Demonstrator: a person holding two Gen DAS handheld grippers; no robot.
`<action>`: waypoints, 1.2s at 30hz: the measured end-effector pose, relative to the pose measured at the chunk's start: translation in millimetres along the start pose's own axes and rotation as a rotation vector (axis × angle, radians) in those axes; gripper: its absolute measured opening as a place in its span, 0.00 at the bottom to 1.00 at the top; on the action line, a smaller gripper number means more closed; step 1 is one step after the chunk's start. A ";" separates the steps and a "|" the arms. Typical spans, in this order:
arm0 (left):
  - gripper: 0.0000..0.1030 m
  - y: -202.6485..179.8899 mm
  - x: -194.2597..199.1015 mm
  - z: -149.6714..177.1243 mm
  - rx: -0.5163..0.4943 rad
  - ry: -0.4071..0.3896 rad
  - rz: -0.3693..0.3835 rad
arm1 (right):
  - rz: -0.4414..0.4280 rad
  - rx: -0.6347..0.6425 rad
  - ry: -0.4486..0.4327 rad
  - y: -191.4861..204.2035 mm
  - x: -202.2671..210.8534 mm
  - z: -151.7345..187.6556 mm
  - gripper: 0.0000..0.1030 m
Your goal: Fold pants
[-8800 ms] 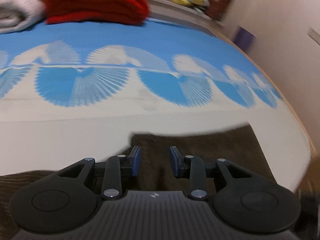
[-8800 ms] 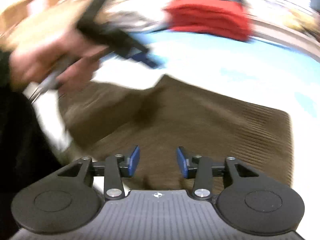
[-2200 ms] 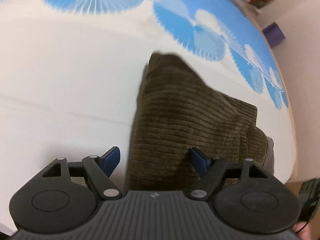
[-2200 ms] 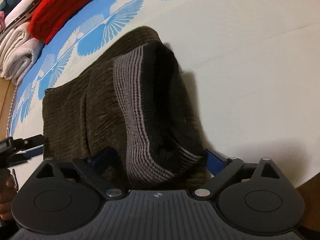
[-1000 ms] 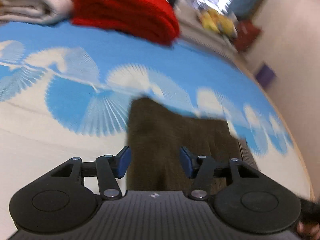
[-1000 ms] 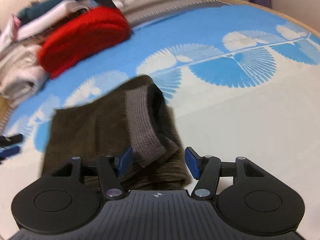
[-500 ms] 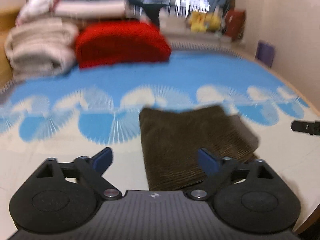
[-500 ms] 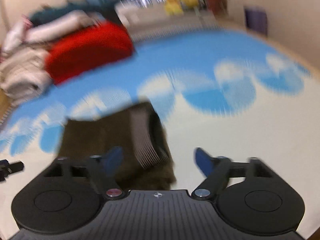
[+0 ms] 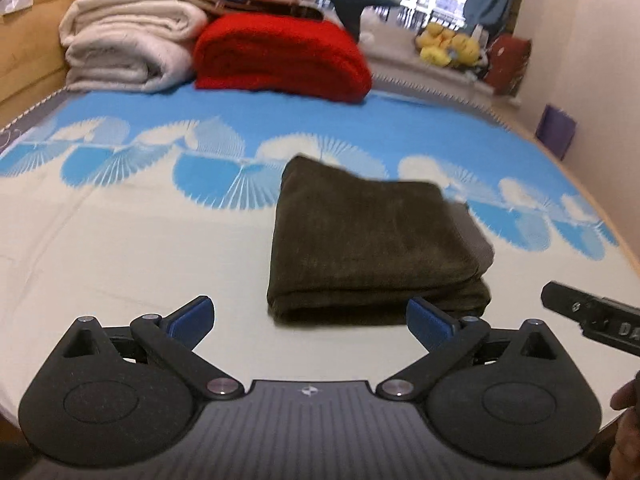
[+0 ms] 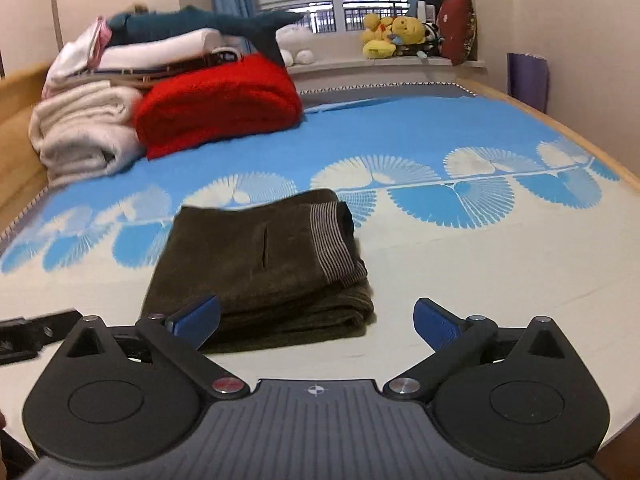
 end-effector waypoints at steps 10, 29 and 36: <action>0.99 -12.7 -16.6 1.9 -0.070 0.011 -0.018 | 0.016 0.065 0.013 17.4 -1.0 9.8 0.99; 0.99 -6.7 -30.3 -1.4 -0.042 0.038 -0.019 | 0.013 0.161 0.016 37.4 -10.5 13.0 0.99; 0.99 -6.9 -30.6 -1.3 -0.048 0.036 -0.020 | 0.010 0.160 0.020 36.3 -9.8 13.1 0.99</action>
Point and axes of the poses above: each gripper's, at about its wrist camera, not at the fingertips, and x roughly against the way its jaws point, y to its left, z to its underside, the point moved 1 cm from there along -x, roughly the way its jaws point, and after that the axes turned 8 degrees about y, right-handed, at the moved point
